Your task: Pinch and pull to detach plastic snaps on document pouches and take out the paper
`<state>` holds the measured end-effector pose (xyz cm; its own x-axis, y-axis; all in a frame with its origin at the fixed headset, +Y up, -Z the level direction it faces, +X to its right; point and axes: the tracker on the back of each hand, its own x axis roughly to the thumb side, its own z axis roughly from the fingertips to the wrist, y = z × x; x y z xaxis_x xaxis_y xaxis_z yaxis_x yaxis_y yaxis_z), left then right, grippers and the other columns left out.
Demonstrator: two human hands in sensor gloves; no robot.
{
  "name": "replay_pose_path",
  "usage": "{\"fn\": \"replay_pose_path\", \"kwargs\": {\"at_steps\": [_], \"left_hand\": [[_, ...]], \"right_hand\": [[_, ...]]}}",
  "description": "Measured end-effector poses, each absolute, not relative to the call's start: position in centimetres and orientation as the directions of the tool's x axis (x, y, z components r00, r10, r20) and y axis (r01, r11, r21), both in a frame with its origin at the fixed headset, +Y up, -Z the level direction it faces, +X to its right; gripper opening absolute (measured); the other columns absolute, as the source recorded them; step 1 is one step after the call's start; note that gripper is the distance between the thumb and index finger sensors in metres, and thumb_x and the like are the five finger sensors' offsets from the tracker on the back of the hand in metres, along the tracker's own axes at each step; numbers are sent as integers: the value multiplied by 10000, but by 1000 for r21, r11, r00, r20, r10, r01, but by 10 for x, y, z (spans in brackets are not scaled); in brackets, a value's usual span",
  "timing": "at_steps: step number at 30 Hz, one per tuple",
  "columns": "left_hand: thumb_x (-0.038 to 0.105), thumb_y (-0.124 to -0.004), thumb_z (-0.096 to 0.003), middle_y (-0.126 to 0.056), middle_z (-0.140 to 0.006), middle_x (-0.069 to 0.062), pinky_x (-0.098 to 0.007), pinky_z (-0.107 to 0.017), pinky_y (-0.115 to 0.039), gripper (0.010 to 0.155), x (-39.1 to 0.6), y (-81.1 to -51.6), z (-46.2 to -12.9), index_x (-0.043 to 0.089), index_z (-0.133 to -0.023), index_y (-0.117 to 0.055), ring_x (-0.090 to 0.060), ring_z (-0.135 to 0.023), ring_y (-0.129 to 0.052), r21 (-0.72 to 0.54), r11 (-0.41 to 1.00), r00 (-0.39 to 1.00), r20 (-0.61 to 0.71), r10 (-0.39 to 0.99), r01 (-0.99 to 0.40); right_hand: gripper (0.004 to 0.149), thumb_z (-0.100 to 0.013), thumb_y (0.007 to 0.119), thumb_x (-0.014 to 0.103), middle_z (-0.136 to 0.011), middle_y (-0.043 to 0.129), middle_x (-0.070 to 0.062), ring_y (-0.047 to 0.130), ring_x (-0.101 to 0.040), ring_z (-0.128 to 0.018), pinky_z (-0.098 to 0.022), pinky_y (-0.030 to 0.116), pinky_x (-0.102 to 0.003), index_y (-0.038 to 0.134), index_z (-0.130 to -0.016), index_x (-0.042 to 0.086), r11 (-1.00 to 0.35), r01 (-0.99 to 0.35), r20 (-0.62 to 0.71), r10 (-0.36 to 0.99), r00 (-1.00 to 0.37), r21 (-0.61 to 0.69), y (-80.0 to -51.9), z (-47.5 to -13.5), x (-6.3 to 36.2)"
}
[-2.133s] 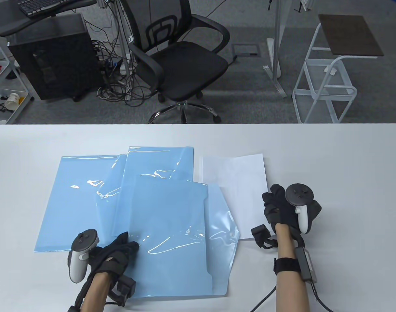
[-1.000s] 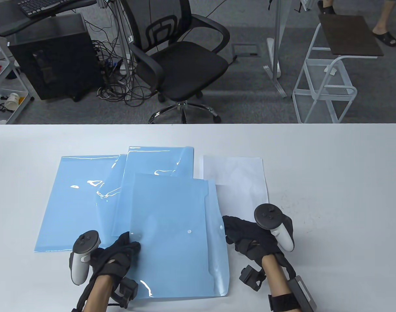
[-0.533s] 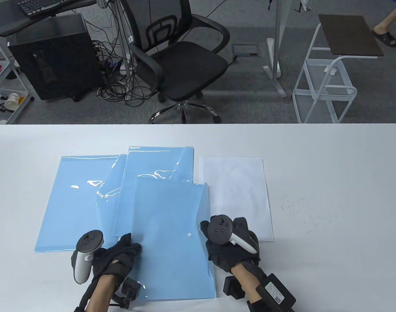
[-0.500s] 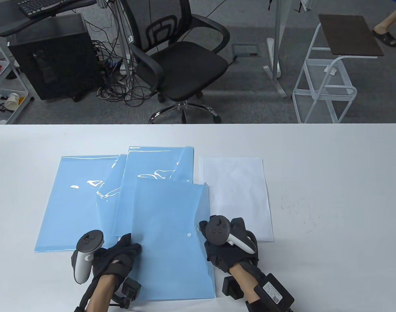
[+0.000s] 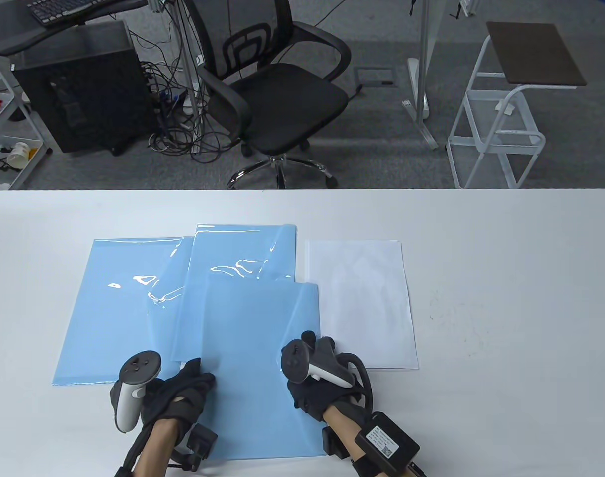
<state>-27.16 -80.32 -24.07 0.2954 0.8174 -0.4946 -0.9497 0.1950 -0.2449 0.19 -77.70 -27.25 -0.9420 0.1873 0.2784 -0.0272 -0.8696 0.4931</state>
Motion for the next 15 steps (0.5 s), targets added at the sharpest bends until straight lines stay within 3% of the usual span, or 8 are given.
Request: {"fn": "replay_pose_path", "kwargs": {"at_steps": [9,15], "left_hand": [[212,-628,-609,-806,-983,-51,-401,-477,-898,520,-270,-803,-240,108,-1092,-467,-267,-682,-1013,-250,204,306,-496,813,-947],[213,-629,-608,-806,-983,-50,-398,-480,-898,519,-269,-803,-240,111,-1091,-468,-263,-684,-1012,-245,210,309,-495,812,-946]], "right_hand": [[627,-561,713,373,-1194,218,-260,298,-640,-1038,-674,416,-796,406,-1067,167,-885,-2,286,152,-946,465,-779,-274,-9],[587,-565,719,363,-1185,151,-209,203,-645,-1019,-667,345,-810,440,-1052,192,-818,-153,172,293,-941,554,-780,-284,1]]}}
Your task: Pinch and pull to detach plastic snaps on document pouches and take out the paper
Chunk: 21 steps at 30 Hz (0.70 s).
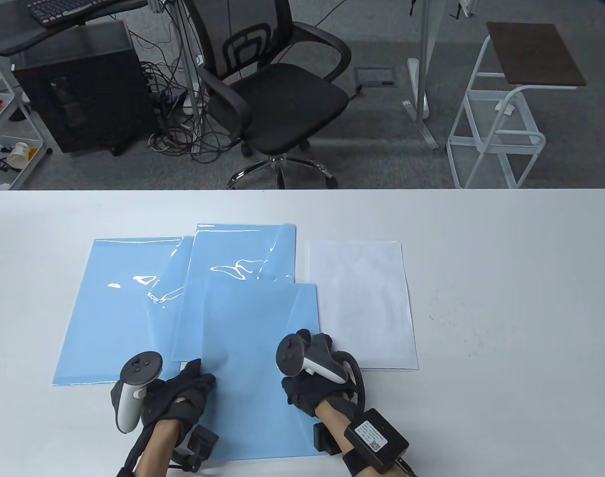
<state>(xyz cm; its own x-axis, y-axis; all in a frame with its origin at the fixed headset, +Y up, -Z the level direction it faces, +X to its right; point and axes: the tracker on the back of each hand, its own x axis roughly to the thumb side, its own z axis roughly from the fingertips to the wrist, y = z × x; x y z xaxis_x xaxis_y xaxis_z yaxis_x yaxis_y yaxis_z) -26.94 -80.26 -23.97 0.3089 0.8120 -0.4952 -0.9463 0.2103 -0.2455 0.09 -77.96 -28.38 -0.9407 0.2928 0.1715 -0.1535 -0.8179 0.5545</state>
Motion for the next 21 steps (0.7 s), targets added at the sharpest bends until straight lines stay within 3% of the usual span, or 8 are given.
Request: {"fn": "replay_pose_path", "kwargs": {"at_steps": [4,10,15,21], "left_hand": [[215,-627,-610,-805,-984,-44,-392,-485,-897,518,-269,-803,-239,113,-1091,-466,-254,-687,-1010,-244,215,312,-495,811,-946],[216,-628,-610,-806,-984,-42,-390,-486,-897,517,-268,-801,-238,114,-1091,-468,-250,-688,-1011,-237,231,322,-493,808,-944],[215,-628,-610,-805,-985,-45,-391,-487,-897,516,-268,-801,-237,114,-1090,-468,-251,-689,-1012,-237,233,323,-492,808,-943],[214,-629,-610,-803,-985,-48,-396,-490,-894,517,-268,-801,-238,114,-1091,-468,-255,-688,-1010,-241,238,329,-489,808,-941]], "right_hand": [[569,-566,720,352,-1189,144,-199,174,-627,-1027,-671,303,-811,438,-1044,226,-805,-198,122,316,-941,559,-783,-284,6],[669,-557,711,418,-1191,103,-213,136,-617,-1030,-677,272,-804,383,-1114,248,-841,-134,183,265,-947,525,-780,-275,7],[729,-547,719,454,-1211,208,-287,237,-628,-1046,-681,346,-802,410,-1137,158,-850,-290,160,392,-906,441,-749,-271,28],[722,-535,732,513,-1240,390,-286,411,-623,-1060,-678,465,-790,517,-1132,169,-905,-349,123,386,-914,243,-708,-267,75]]}}
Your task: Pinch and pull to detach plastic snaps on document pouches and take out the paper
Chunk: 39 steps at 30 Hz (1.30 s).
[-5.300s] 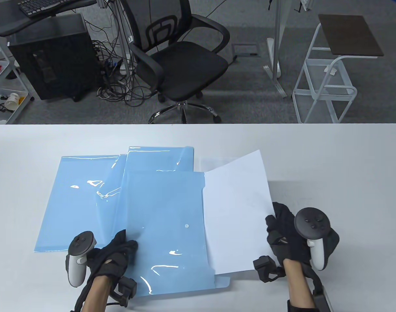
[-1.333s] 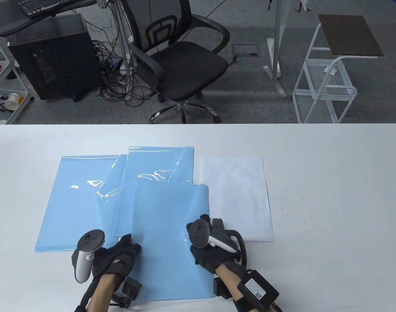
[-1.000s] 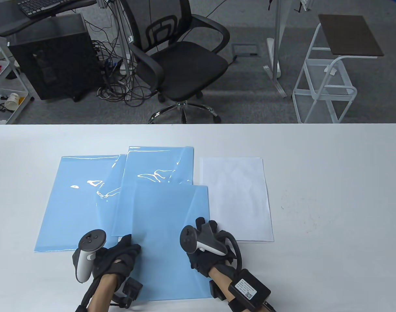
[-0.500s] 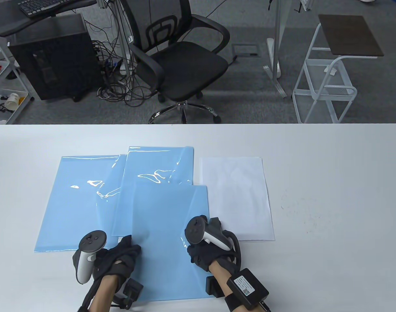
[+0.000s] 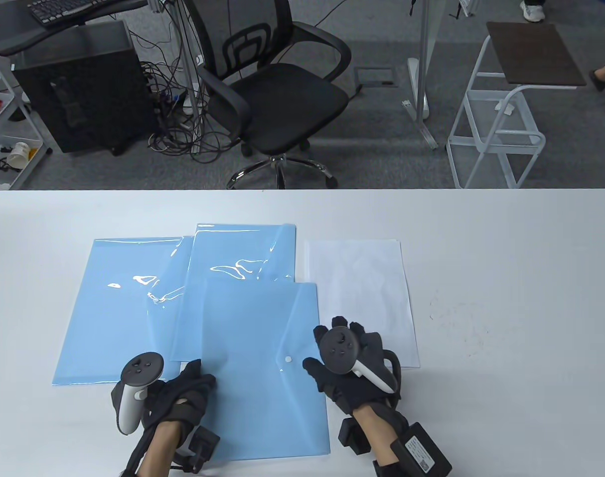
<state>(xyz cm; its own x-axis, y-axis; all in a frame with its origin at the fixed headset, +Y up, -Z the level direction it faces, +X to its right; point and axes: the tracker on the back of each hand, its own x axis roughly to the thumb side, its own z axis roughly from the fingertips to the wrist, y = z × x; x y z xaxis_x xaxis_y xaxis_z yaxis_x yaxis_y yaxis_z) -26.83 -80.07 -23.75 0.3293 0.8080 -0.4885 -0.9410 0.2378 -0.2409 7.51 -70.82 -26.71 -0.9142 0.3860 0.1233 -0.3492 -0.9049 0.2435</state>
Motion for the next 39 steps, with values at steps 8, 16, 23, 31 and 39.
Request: {"fn": "replay_pose_path", "kwargs": {"at_steps": [8,16,23,31,39], "left_hand": [[216,-629,-610,-805,-983,-45,-395,-489,-893,516,-268,-801,-238,117,-1091,-470,-251,-682,-1010,-247,244,337,-485,807,-938],[212,-630,-610,-810,-969,-48,-407,-490,-888,508,-267,-800,-238,114,-1085,-481,-269,-687,-1005,-242,239,330,-483,811,-940],[211,-632,-609,-820,-932,-54,-405,-465,-885,486,-268,-787,-237,101,-1066,-506,-266,-635,-1004,-218,177,261,-460,849,-960],[220,-641,-611,-843,-896,-51,-408,-441,-884,472,-286,-758,-246,83,-1051,-540,-263,-593,-1008,-145,180,225,-420,879,-973],[241,-678,-608,-891,-850,-40,-417,-417,-892,458,-296,-728,-282,89,-1037,-622,-263,-550,-1025,-62,310,309,-395,865,-949]], "right_hand": [[780,-516,730,596,-1250,371,-284,408,-634,-1058,-674,466,-796,483,-1150,215,-897,-435,8,437,-899,82,-698,-259,139],[808,-512,720,626,-1259,330,-280,355,-642,-1064,-671,426,-813,460,-1159,218,-863,-504,-61,502,-863,22,-721,-260,169],[804,-513,721,621,-1253,350,-286,379,-642,-1059,-668,435,-811,473,-1155,206,-835,-548,-86,543,-835,54,-734,-262,174],[796,-518,720,613,-1248,366,-293,393,-644,-1055,-667,440,-809,476,-1154,202,-803,-593,-89,588,-804,61,-736,-260,179],[805,-518,720,613,-1250,353,-291,372,-646,-1057,-667,424,-813,459,-1158,201,-801,-595,-77,590,-804,73,-738,-256,177]]}}
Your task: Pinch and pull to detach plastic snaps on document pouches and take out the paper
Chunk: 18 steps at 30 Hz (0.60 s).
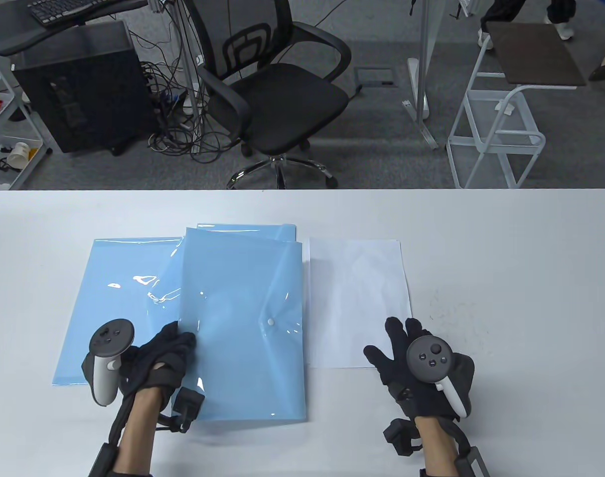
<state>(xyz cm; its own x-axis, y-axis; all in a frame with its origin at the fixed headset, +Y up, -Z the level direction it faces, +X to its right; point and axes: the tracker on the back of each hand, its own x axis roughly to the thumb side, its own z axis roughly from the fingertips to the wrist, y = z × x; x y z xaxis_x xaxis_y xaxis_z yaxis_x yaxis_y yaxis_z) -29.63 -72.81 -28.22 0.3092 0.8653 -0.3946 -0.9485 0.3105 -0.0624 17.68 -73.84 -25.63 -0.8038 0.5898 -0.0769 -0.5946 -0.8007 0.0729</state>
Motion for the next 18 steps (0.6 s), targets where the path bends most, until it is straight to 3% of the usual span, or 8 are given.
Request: {"fn": "replay_pose_path", "kwargs": {"at_steps": [7,18], "left_hand": [[281,-724,-599,-927,-796,-18,-417,-395,-898,438,-301,-724,-319,112,-1003,-705,-249,-509,-1037,-25,390,366,-405,838,-920],[332,-752,-595,-943,-763,0,-415,-394,-898,435,-315,-760,-358,120,-975,-739,-247,-494,-1043,-1,458,402,-478,781,-889]], "right_hand": [[805,-516,721,613,-1253,342,-288,357,-645,-1061,-669,413,-815,454,-1159,208,-816,-575,-61,572,-818,60,-738,-253,174],[813,-514,722,612,-1258,319,-279,329,-642,-1066,-671,391,-821,436,-1162,213,-840,-540,-32,539,-842,55,-737,-251,167]]}}
